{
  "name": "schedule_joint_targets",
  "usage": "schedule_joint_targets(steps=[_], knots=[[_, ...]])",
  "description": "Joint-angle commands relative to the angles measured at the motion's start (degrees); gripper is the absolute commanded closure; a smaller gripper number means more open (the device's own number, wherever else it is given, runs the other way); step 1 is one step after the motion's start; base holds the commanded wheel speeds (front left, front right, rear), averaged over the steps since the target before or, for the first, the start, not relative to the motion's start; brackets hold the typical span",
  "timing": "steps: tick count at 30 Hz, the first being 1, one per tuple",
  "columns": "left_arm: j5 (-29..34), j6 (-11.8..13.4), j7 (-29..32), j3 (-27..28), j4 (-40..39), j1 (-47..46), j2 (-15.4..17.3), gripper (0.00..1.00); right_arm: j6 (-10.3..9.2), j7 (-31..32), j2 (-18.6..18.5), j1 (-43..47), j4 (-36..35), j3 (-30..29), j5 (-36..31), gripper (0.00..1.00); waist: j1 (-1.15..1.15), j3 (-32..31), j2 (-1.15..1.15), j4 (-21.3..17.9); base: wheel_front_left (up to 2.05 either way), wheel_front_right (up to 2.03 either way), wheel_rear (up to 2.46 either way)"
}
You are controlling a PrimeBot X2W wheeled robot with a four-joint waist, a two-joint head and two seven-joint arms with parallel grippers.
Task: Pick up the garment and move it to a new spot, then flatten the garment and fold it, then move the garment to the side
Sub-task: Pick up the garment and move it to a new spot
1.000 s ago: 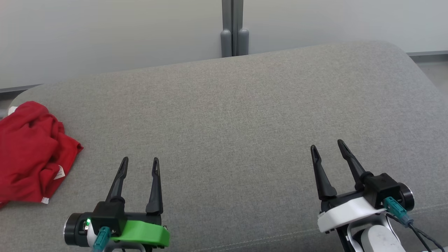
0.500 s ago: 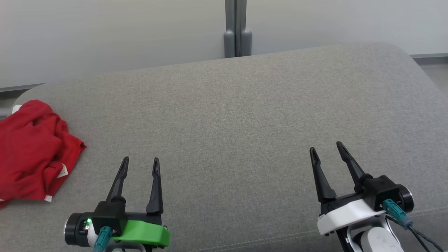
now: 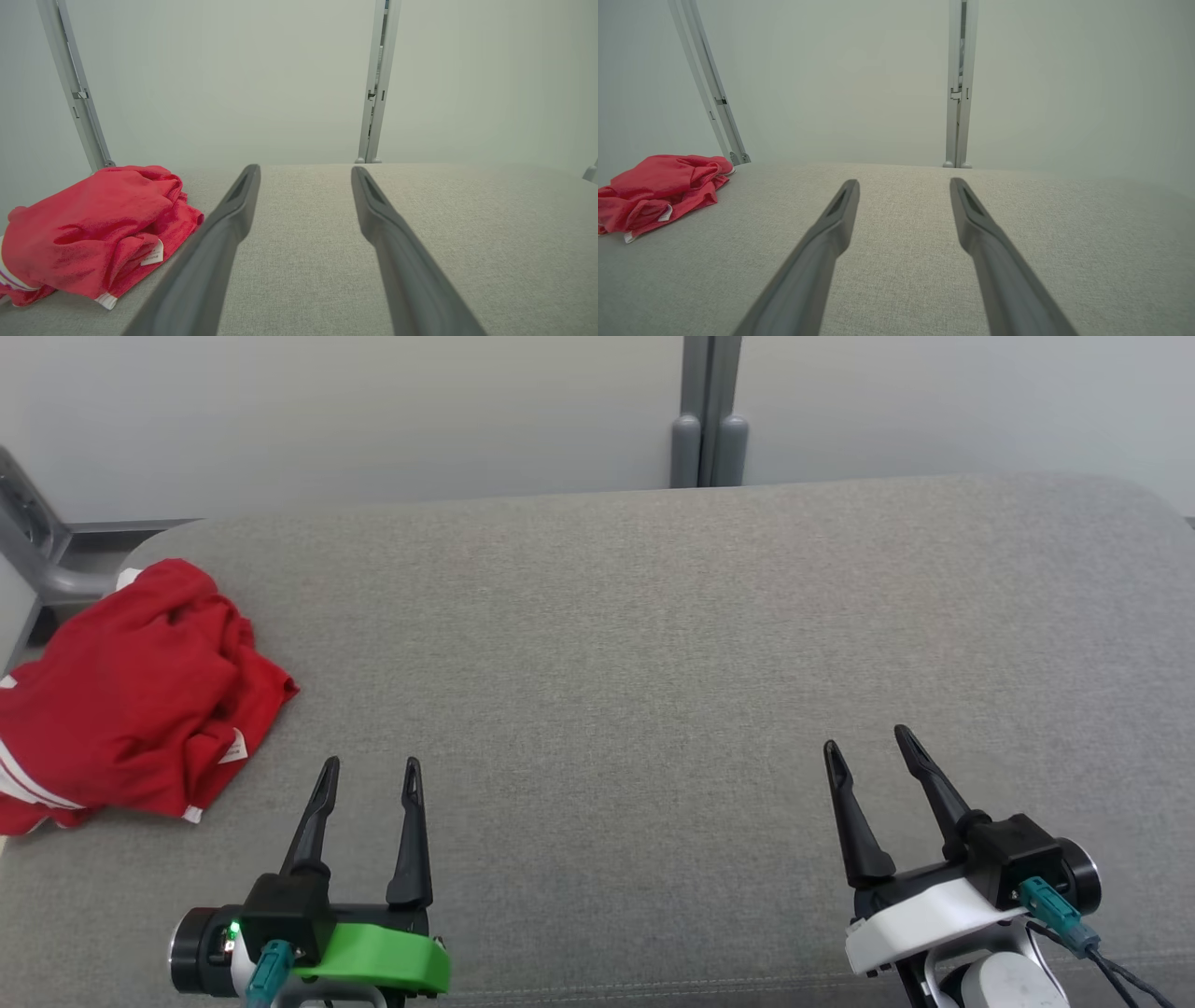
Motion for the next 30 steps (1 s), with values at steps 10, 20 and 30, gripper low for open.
schedule_joint_targets(steps=[10,20,30], knots=[[-1.8,1.9,0.0,0.8,0.1,0.9,0.3,0.0,0.0,-0.2,-0.2,1.2,-0.5,0.4,0.4,0.0,0.0,-0.5,0.0,8.2,0.0,0.0,0.0],[-1.8,2.8,0.0,1.9,0.2,1.7,0.3,0.0,0.0,-0.2,-0.2,2.0,-0.3,-0.3,1.8,0.0,0.0,-1.3,0.0,13.2,0.0,0.0,0.0],[-0.4,3.1,0.0,2.9,0.2,2.3,0.3,0.0,0.0,-0.2,-0.2,2.2,-0.3,-1.0,3.9,0.0,0.0,-1.6,0.0,16.8,0.0,0.0,0.0]])
